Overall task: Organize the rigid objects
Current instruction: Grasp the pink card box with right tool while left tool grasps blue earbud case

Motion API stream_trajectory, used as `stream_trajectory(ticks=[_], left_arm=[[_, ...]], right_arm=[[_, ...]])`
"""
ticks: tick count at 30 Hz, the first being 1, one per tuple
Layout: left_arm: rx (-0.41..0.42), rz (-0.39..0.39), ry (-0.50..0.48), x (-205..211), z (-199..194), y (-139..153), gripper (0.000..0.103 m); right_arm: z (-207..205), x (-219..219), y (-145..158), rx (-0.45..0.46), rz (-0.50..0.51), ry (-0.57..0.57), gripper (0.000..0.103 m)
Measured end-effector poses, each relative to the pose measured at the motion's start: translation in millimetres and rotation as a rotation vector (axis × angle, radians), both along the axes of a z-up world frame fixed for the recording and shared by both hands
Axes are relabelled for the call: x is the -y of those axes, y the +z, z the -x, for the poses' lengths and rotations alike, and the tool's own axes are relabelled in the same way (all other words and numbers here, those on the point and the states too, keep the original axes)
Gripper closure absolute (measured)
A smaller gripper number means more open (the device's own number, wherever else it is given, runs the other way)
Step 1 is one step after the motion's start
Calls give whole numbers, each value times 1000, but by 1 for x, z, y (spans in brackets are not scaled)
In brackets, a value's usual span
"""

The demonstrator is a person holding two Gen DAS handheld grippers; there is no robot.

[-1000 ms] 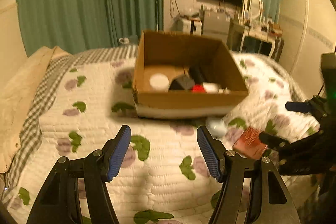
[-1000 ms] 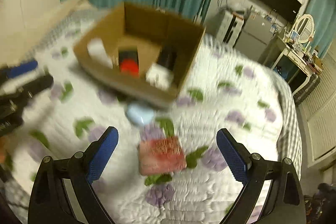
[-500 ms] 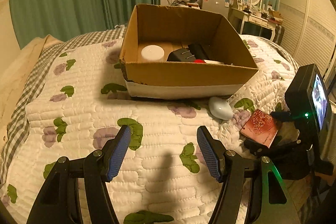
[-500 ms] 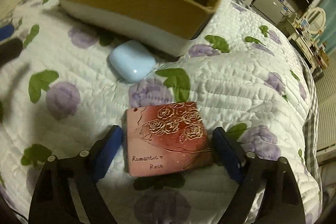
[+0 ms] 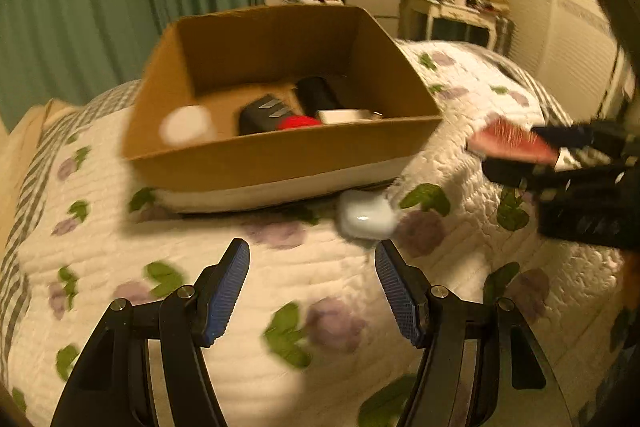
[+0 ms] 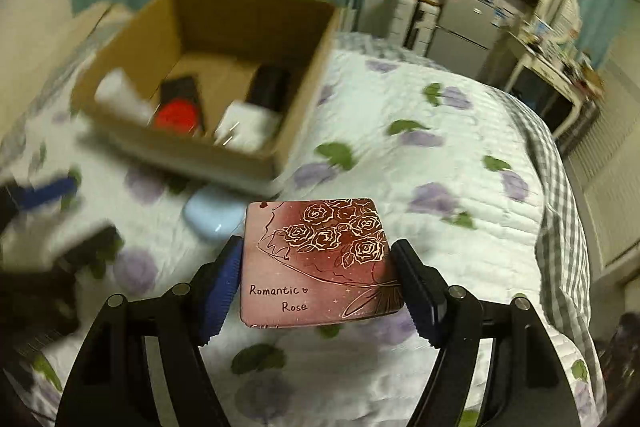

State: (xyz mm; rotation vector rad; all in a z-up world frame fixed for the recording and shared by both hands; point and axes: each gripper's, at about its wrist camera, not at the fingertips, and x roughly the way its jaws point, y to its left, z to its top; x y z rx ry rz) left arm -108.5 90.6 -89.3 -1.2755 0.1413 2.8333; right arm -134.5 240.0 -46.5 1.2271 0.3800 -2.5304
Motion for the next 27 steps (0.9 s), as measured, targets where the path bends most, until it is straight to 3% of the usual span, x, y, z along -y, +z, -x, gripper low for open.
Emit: stream_trajectory(ticks=[8,16,19,27], left_arm=[[57,-10,-66,-29,40,-28,35],[121,2,-66,-36,65,-55,38],[112,-9,-78,-35,63,-52,53],[52,-17,-84,-29,36,-26,53]], right_arm=[[20,-10,-12,39,24,-37,29],[23,-14,-22,66,44,-49,29],[25,-12,-26,73,37,-47,29],[21,-14,-23,62,34,-52,30]])
